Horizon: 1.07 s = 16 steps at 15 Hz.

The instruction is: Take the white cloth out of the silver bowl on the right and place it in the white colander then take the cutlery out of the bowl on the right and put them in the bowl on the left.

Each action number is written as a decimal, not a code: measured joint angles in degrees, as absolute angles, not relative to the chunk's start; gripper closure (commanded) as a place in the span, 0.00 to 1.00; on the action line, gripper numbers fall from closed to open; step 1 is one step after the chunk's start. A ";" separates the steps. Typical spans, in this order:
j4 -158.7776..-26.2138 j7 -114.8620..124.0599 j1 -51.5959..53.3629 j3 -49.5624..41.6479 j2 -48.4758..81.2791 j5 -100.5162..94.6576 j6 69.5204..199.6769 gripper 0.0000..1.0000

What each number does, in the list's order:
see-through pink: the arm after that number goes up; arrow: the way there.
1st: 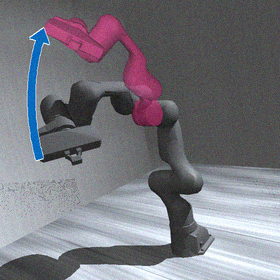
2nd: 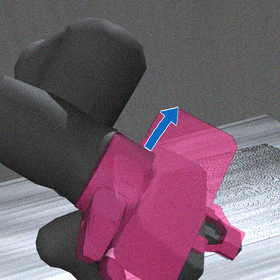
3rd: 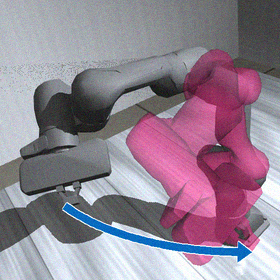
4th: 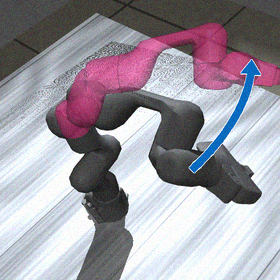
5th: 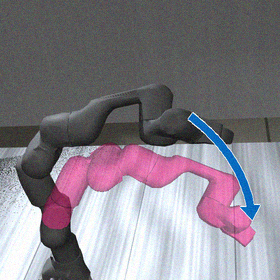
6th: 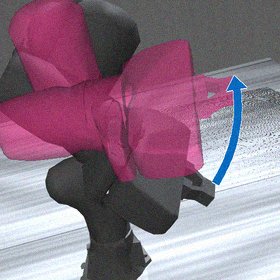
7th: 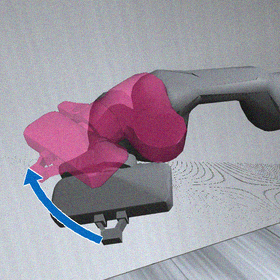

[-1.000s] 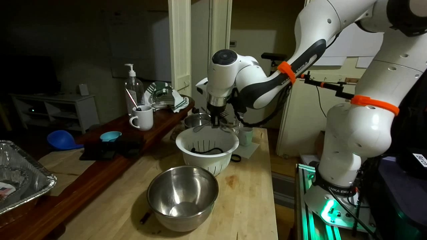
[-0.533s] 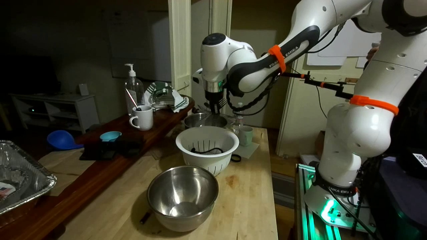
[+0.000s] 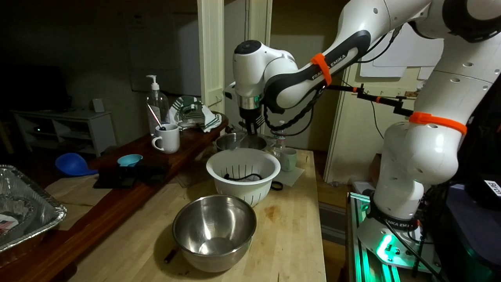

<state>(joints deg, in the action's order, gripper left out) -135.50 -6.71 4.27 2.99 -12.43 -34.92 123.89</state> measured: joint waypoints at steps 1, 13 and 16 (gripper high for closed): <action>-135.25 -6.71 4.33 3.49 -12.34 -35.12 123.90 0.98; -126.63 -12.92 14.12 16.12 -5.38 -34.97 116.69 0.98; -124.46 -17.21 15.66 17.24 -2.63 -35.18 117.22 0.98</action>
